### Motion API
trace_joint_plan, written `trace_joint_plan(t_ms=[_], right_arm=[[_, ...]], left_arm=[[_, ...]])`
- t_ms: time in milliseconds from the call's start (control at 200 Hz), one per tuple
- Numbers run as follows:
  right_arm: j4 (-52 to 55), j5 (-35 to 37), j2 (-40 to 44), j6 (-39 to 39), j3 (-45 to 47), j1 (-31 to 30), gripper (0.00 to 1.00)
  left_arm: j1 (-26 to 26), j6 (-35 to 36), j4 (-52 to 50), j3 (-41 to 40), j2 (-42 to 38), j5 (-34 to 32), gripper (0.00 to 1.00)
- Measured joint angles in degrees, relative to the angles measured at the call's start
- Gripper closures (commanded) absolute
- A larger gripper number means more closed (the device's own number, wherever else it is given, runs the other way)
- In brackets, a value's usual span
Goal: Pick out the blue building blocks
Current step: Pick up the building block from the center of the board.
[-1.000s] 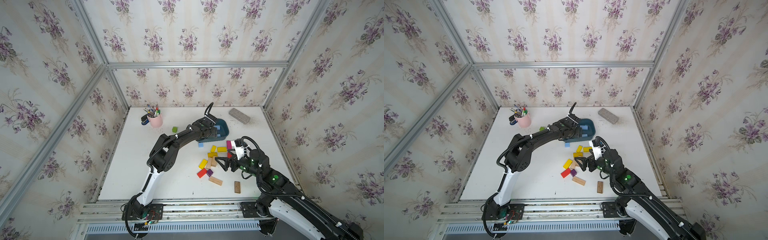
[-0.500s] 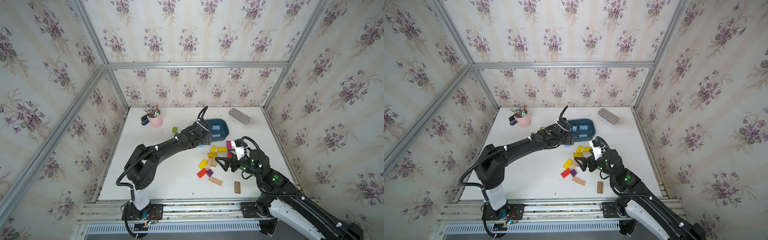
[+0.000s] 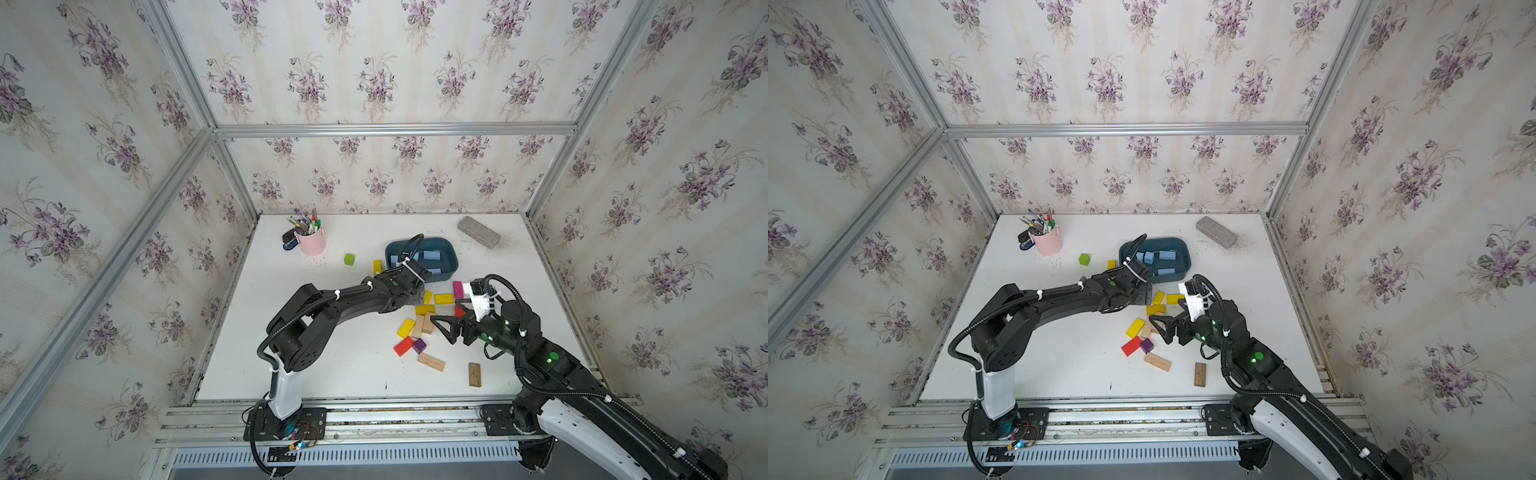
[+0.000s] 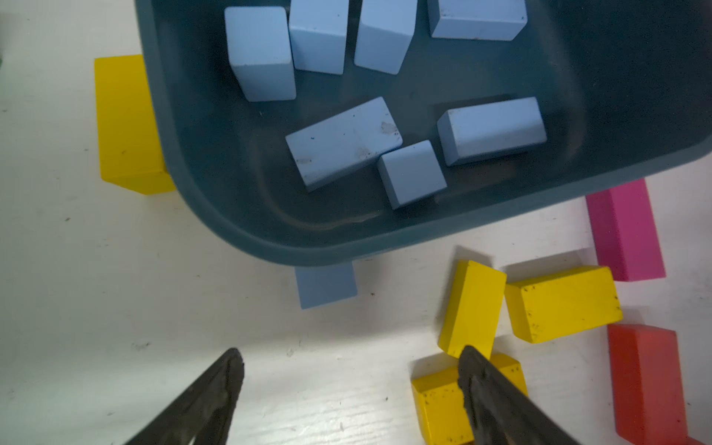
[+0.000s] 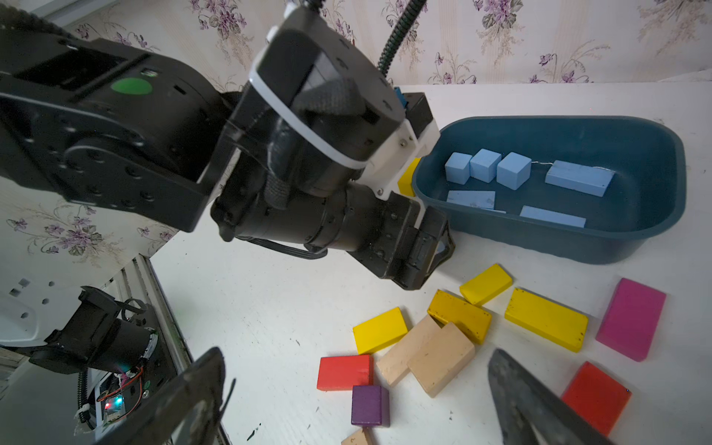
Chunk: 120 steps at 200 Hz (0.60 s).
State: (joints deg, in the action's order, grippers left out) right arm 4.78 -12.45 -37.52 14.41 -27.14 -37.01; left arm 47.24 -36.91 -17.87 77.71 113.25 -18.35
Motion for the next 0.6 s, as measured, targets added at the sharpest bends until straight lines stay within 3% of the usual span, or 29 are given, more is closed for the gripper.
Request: trace_joint_plan(t_ms=[600], right_arm=[[1.09, -0.02, -0.07, -0.02, 0.44, 0.00, 0.00]], left_arm=[[-0.68, 0.31, 0.92, 4.17, 7.72, -3.06, 0.34]])
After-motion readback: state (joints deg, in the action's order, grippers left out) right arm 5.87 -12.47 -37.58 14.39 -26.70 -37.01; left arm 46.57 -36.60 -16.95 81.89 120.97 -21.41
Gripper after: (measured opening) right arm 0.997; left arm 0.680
